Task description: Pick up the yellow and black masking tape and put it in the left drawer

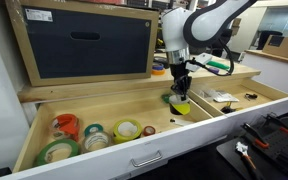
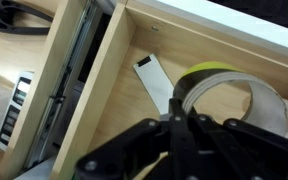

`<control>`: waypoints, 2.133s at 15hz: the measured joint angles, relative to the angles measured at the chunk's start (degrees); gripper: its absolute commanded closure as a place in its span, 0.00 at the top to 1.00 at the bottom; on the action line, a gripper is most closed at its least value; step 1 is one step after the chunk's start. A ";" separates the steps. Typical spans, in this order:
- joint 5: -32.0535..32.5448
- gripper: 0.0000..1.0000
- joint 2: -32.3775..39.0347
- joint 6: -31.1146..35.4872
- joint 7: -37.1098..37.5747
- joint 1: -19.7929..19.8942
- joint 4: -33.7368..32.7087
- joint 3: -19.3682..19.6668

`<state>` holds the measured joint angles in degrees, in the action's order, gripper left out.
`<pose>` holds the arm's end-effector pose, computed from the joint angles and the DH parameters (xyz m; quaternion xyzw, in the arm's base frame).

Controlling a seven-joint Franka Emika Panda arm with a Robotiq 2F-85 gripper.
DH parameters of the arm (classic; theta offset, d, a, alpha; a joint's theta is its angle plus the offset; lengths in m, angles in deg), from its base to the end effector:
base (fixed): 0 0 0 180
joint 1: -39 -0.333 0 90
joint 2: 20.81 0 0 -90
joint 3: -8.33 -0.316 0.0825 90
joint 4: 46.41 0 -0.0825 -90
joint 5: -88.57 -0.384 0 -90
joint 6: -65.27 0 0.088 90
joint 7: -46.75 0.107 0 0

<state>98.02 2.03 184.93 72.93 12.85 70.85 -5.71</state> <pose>0.4293 0.3518 0.2256 0.9705 0.1710 -0.1329 0.1056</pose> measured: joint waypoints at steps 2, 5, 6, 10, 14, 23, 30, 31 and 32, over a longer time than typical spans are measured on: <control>0.09 0.01 0.14 1.96 0.25 -0.04 0.20 0.05; 1.41 0.01 0.20 10.18 2.34 -0.54 2.41 0.34; 1.92 0.01 0.20 13.00 3.21 -0.83 3.52 0.42; 6.15 0.01 0.19 23.85 8.52 -3.67 9.14 1.22; 19.43 0.01 -0.73 30.16 21.16 -10.58 13.74 7.28; 32.17 0.01 -2.73 36.57 38.90 -11.60 20.13 11.51; 32.17 0.01 -1.92 44.70 45.05 -9.97 21.15 14.06; 32.18 0.01 -1.92 45.21 45.53 -9.97 21.36 14.43; 32.17 0.01 -1.87 45.81 46.23 -9.97 21.64 14.67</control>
<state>130.20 0.16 230.74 119.15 2.87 92.48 8.96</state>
